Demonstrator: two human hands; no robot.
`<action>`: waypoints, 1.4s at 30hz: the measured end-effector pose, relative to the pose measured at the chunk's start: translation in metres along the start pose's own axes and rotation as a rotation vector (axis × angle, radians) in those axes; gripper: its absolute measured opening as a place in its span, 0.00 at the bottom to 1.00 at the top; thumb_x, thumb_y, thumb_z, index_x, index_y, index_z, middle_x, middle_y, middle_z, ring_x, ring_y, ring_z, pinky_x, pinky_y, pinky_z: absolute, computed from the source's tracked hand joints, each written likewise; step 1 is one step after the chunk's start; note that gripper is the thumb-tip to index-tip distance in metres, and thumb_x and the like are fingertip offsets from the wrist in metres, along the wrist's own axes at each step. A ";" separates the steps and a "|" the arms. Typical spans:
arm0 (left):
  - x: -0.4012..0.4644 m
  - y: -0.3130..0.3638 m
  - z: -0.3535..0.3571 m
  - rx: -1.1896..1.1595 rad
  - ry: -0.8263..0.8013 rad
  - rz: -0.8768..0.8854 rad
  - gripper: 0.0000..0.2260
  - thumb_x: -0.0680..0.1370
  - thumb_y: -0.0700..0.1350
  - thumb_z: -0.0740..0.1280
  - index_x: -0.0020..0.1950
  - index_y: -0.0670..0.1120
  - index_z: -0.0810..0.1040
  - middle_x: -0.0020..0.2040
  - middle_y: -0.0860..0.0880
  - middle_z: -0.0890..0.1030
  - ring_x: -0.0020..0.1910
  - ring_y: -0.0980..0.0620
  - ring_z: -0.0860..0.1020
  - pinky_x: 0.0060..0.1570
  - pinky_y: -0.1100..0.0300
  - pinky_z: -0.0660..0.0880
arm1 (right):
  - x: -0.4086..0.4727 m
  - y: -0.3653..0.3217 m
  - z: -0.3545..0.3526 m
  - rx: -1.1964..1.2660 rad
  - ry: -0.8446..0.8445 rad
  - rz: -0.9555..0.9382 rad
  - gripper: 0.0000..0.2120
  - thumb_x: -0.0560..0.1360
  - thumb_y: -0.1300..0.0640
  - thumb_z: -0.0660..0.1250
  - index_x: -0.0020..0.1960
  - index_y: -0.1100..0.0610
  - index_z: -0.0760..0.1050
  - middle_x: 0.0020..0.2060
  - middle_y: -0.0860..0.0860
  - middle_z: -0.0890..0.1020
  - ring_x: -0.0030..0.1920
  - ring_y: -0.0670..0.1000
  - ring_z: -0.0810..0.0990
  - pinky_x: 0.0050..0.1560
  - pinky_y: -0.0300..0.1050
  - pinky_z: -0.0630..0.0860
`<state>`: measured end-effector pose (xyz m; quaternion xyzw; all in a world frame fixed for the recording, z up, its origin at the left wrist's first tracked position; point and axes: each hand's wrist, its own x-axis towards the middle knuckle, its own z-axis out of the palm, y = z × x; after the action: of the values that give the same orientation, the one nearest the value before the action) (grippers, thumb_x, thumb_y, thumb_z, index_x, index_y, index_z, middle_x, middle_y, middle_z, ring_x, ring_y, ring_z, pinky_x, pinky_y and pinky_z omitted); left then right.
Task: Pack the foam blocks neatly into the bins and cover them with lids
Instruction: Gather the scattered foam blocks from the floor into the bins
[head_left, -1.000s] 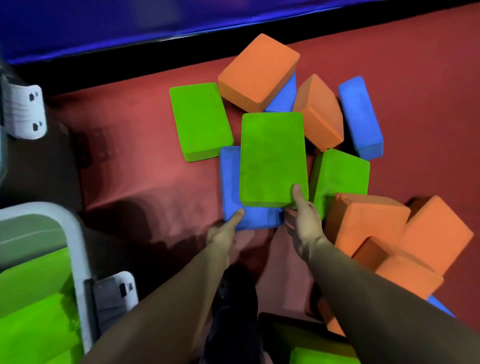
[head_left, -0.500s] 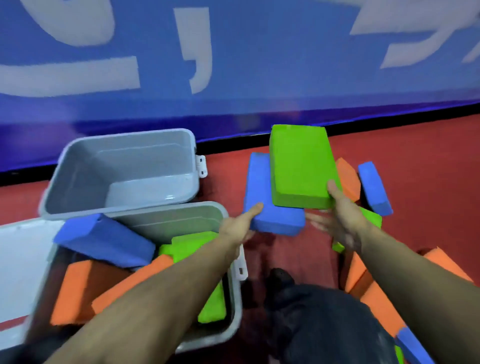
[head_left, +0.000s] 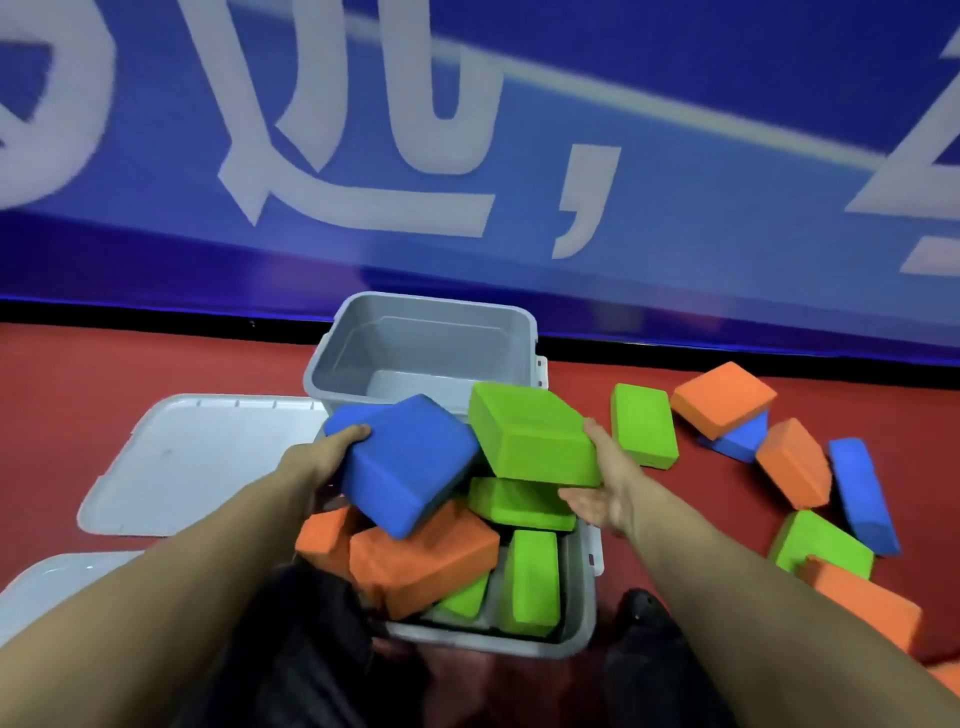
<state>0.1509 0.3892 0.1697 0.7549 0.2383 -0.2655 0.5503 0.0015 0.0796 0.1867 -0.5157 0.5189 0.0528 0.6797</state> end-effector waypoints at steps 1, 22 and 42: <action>0.003 -0.003 -0.004 0.026 -0.011 -0.001 0.33 0.67 0.59 0.78 0.64 0.41 0.76 0.54 0.42 0.81 0.46 0.43 0.81 0.33 0.55 0.79 | 0.000 -0.002 0.005 -0.034 0.015 0.021 0.42 0.71 0.25 0.64 0.73 0.52 0.67 0.53 0.64 0.83 0.39 0.56 0.84 0.26 0.41 0.80; -0.014 -0.006 0.058 0.795 0.010 0.430 0.33 0.79 0.62 0.64 0.74 0.39 0.68 0.73 0.38 0.70 0.71 0.40 0.70 0.68 0.50 0.68 | 0.030 0.016 -0.021 -0.482 -0.019 -0.351 0.17 0.82 0.43 0.62 0.54 0.58 0.76 0.49 0.54 0.82 0.44 0.54 0.81 0.53 0.52 0.80; -0.123 -0.014 0.431 0.854 -0.652 0.728 0.28 0.78 0.61 0.68 0.71 0.44 0.74 0.69 0.47 0.77 0.67 0.49 0.75 0.68 0.57 0.67 | 0.064 0.060 -0.335 -0.660 0.388 -0.354 0.35 0.78 0.43 0.70 0.77 0.59 0.65 0.74 0.57 0.71 0.74 0.54 0.70 0.72 0.42 0.63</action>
<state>-0.0098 -0.0280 0.1321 0.8204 -0.3386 -0.3491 0.3006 -0.2235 -0.1754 0.1230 -0.7873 0.4961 0.0006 0.3661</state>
